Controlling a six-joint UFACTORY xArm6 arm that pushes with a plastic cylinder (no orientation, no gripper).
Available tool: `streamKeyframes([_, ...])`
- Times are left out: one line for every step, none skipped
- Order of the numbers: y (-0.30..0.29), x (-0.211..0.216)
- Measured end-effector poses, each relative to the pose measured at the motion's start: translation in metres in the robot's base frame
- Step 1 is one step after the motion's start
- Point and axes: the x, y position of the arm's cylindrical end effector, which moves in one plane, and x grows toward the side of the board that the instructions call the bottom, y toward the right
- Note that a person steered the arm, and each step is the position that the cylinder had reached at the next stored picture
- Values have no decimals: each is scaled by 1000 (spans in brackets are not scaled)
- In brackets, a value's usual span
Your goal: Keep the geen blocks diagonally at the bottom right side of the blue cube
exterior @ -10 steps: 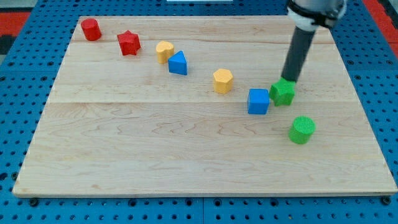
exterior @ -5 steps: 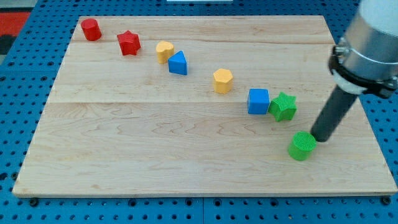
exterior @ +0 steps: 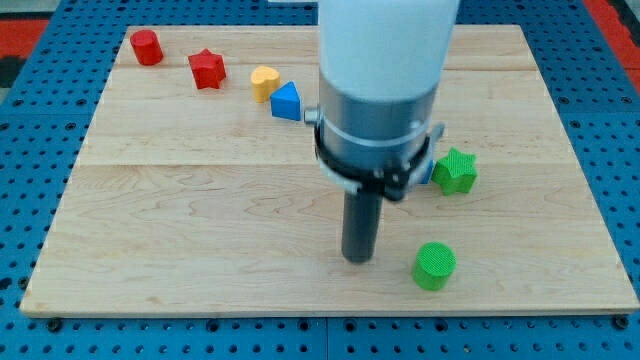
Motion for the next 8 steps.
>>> streamKeyframes([97,-1])
streamKeyframes([134,8])
streamKeyframes([65,-24])
streamKeyframes([129,-76])
streamKeyframes([170,-100])
streamKeyframes([158,-125])
streamKeyframes([150,-192])
streamKeyframes([112,-162])
